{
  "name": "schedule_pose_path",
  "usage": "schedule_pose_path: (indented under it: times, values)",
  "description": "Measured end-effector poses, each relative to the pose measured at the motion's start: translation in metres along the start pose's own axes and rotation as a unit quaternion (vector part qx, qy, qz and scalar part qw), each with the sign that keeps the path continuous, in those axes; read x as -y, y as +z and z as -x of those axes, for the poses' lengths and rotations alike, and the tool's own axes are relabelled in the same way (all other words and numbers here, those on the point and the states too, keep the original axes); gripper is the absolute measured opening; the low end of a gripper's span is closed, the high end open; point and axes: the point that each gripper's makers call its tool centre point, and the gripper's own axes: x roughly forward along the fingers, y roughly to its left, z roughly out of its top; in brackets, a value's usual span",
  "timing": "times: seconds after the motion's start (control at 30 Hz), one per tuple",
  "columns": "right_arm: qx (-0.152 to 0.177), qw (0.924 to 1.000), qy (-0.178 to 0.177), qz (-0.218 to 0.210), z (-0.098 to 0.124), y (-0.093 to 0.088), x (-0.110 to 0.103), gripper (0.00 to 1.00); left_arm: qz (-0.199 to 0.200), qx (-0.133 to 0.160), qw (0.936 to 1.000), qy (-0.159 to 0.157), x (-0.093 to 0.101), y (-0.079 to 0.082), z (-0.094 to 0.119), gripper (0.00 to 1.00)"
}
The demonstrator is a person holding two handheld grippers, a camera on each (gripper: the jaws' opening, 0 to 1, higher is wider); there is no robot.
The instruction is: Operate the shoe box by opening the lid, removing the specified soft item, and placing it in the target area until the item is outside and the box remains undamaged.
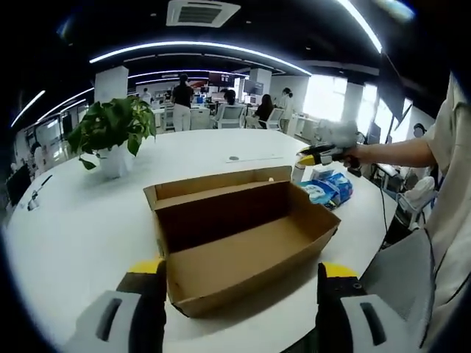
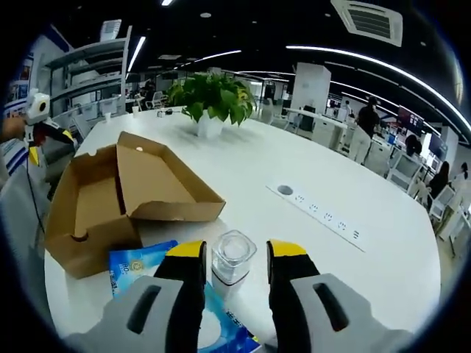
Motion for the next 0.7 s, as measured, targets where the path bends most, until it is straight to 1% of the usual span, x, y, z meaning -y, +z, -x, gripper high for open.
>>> schedule_pose_path:
  times: [0.1,0.17,0.27,0.37,0.43,0.57,0.7]
  values:
    - [-0.009,0.9999,-0.005,-0.008,0.004,0.0,-0.003,0.35,-0.002,-0.005,0.9999,0.01,-0.006,-0.002,-0.001,0.8]
    - [-0.006,0.9999,-0.009,-0.004,0.007,0.004,-0.005,0.35,-0.004,-0.006,0.9998,0.016,-0.009,-0.003,-0.001,0.78]
    - [-0.006,0.9998,-0.01,-0.013,0.011,0.01,-0.009,0.38,-0.011,-0.015,0.9995,0.023,-0.013,-0.007,-0.003,0.74]
    - [-0.008,0.9998,-0.011,-0.017,0.015,0.017,-0.014,0.38,-0.01,-0.019,0.9993,0.029,-0.016,-0.009,-0.004,0.68]
    - [-0.011,0.9998,-0.011,-0.016,0.017,0.021,-0.018,0.4,-0.007,-0.023,0.9991,0.036,-0.019,-0.011,-0.004,0.63]
    - [-0.018,0.9994,-0.005,-0.028,0.016,0.027,-0.025,0.4,-0.003,-0.034,0.9981,0.051,-0.027,-0.017,-0.005,0.56]
    - [-0.028,0.9993,-0.002,-0.024,0.014,0.033,-0.032,0.38,0.008,-0.044,0.9967,0.068,-0.035,-0.023,-0.005,0.47]
